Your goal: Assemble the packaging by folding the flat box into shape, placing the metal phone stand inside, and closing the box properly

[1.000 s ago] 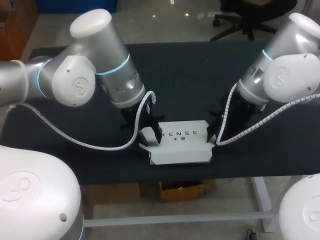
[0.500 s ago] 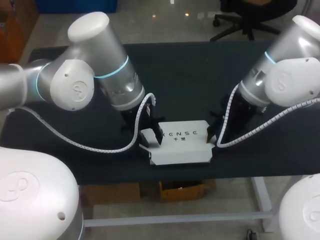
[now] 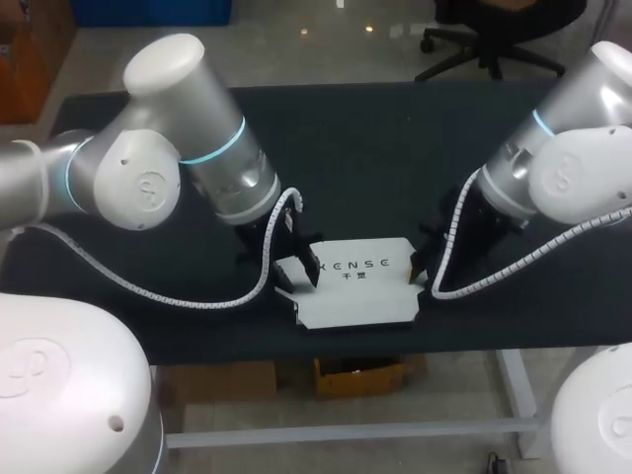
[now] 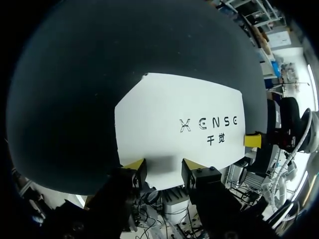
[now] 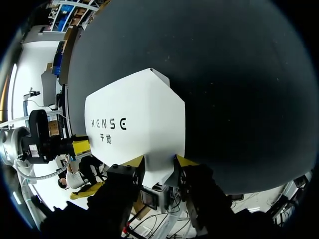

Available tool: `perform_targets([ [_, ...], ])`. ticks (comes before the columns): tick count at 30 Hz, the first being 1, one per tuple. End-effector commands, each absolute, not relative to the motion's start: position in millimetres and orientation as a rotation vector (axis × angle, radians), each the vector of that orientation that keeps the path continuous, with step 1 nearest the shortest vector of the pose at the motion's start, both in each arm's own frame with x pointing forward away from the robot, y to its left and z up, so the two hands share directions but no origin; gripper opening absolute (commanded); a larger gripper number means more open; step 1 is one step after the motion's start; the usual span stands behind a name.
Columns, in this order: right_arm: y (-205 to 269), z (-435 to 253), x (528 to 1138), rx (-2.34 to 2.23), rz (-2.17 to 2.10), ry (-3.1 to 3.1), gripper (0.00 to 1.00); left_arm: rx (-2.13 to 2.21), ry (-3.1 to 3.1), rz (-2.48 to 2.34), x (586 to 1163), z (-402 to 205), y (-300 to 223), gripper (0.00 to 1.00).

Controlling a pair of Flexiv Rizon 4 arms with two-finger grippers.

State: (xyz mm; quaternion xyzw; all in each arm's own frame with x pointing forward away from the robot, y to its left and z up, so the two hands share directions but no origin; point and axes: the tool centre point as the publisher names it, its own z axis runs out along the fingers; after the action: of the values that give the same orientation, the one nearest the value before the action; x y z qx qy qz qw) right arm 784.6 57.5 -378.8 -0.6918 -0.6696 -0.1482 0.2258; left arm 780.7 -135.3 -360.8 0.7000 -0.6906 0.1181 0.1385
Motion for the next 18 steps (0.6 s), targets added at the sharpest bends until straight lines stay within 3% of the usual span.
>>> perform_targets([
  [1, 56.4, -380.3, 782.4, -1.904, -0.424, -1.843, 0.36, 2.023, -1.989, 0.373, 776.1, -365.2, -130.0, 0.45],
  [18, 59.6, -384.9, 782.8, -1.886, -0.462, -1.828, 0.36, 2.010, -1.962, 0.471, 774.2, -371.1, -124.8, 0.45],
])
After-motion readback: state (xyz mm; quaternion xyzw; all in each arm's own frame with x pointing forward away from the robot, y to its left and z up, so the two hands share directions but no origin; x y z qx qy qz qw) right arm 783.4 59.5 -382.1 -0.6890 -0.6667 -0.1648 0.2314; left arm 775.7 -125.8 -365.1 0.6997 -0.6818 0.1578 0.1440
